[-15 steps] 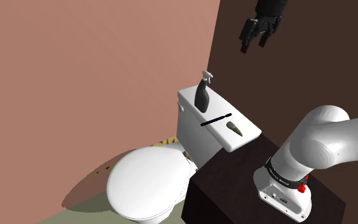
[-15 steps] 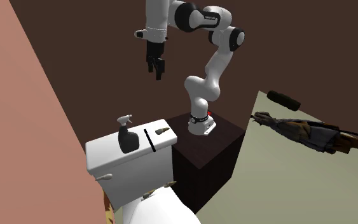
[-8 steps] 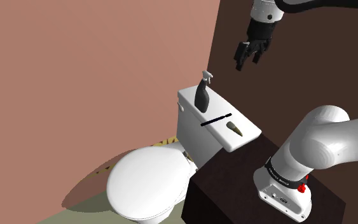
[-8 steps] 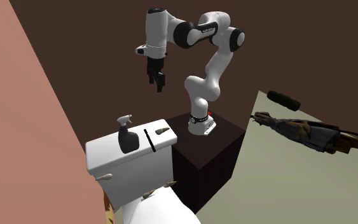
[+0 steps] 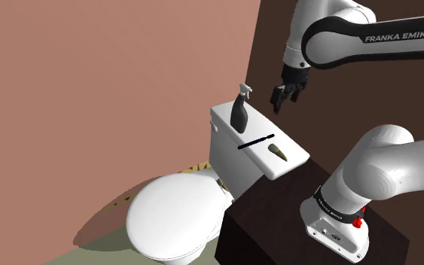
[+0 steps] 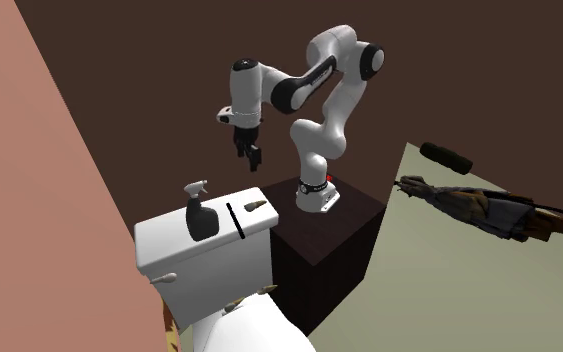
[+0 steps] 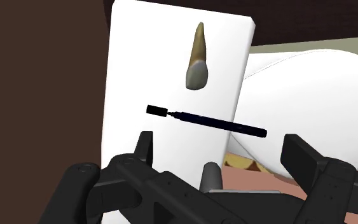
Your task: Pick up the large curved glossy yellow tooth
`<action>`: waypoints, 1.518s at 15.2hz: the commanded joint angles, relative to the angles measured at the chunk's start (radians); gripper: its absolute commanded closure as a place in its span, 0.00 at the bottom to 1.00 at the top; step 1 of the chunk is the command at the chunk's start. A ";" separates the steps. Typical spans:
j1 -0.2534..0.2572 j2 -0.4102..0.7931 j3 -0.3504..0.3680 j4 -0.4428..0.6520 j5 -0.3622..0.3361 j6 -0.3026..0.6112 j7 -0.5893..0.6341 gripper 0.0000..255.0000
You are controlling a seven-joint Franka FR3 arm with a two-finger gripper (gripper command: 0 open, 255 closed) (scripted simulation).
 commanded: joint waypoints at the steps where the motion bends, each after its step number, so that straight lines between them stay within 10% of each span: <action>1: -0.003 0.023 -0.007 -0.051 -0.015 0.059 -0.002 0.00; 13: -0.070 0.318 -0.038 -0.288 -0.162 0.503 0.027 0.00; 23: -0.107 0.491 -0.029 -0.309 -0.231 0.691 0.087 0.00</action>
